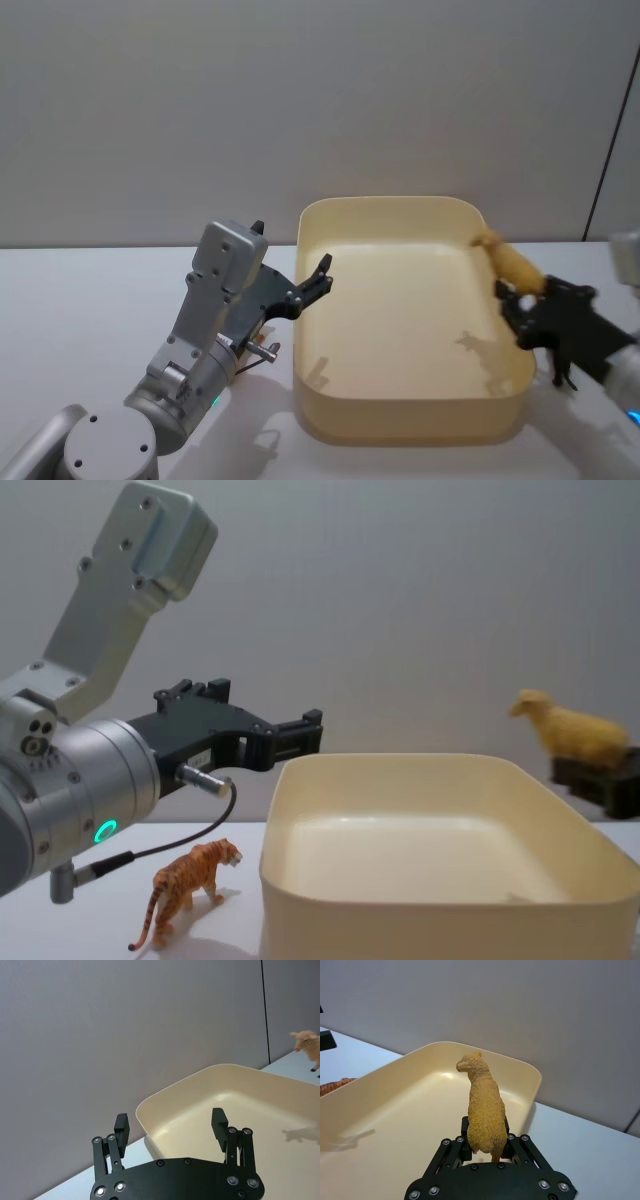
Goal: Pick up the toy alternately with two hands and place it into the central storage box.
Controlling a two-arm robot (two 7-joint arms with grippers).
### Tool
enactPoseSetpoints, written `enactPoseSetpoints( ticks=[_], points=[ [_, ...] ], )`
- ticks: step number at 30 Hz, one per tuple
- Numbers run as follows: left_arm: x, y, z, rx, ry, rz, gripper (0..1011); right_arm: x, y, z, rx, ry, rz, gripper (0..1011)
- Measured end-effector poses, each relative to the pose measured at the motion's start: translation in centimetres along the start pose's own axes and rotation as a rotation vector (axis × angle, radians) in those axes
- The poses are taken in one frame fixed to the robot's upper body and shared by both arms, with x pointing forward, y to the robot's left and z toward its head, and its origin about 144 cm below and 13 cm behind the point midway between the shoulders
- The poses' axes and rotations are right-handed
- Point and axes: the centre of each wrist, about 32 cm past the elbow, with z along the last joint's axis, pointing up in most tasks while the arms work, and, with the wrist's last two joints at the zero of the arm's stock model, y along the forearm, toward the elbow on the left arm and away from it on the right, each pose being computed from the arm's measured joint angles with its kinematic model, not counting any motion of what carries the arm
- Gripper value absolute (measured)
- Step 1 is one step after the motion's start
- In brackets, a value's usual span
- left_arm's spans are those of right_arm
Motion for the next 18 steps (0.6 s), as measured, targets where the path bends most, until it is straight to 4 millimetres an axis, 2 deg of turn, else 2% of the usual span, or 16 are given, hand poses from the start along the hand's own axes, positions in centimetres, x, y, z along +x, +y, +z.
enactPoseSetpoints(
  ticks=[3,8,10,11,18],
  points=[
    [0.0,0.0,0.0,0.0,0.0,0.0,1001,-0.4,1.3,0.2,-0.009,-0.001,0.024,316],
    [0.0,0.0,0.0,0.0,0.0,0.0,1001,-1.0,2.8,0.5,-0.022,-0.003,0.054,488],
    [0.0,0.0,0.0,0.0,0.0,0.0,1001,-1.1,3.2,0.6,-0.024,-0.004,0.06,518],
    [0.0,0.0,0.0,0.0,0.0,0.0,1001,-1.2,3.5,0.7,-0.026,-0.005,0.067,586],
    [0.0,0.0,0.0,0.0,0.0,0.0,1001,-1.5,4.3,1.0,-0.031,-0.008,0.083,799]
  ],
)
